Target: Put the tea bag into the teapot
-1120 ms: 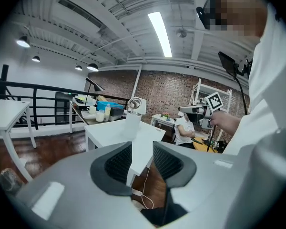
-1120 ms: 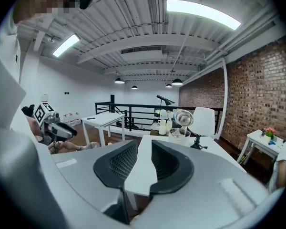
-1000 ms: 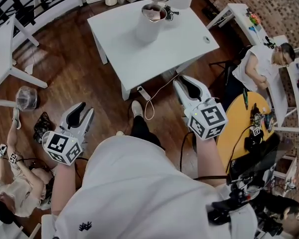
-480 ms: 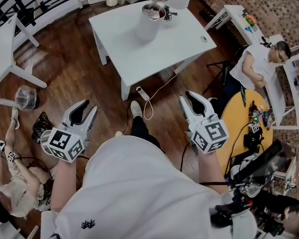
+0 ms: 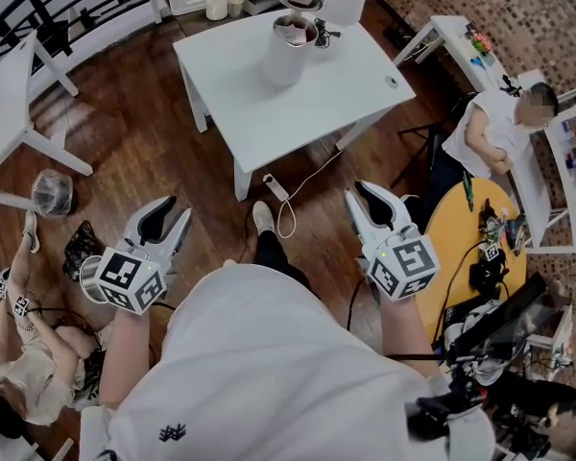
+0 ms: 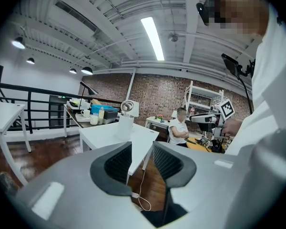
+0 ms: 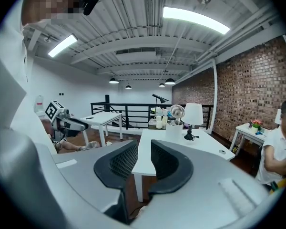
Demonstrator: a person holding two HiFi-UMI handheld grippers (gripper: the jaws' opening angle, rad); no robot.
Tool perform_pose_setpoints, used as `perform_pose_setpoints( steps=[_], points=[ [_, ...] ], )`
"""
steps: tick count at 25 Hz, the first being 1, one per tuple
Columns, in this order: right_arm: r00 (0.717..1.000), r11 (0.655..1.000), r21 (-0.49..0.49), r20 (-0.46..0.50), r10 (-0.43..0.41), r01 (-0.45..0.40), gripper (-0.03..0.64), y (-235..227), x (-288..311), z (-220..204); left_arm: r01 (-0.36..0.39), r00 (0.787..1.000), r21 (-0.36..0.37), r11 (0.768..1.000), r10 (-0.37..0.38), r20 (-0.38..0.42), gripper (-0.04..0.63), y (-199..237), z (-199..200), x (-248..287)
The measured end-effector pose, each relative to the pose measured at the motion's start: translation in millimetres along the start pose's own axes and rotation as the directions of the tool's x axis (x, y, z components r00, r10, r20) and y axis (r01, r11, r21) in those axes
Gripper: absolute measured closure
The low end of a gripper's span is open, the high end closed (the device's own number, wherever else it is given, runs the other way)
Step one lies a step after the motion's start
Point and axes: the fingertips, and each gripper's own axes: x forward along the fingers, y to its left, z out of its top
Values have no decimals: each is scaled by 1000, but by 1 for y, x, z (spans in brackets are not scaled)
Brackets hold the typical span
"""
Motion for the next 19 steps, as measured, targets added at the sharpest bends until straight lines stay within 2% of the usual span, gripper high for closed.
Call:
perform_pose_setpoints(
  steps=[19],
  points=[
    [1000,1000,-16,-27,11,-12,546,-9,16,6,23,1000,-3,1000,-23,-5,474,4,9,21]
  ],
)
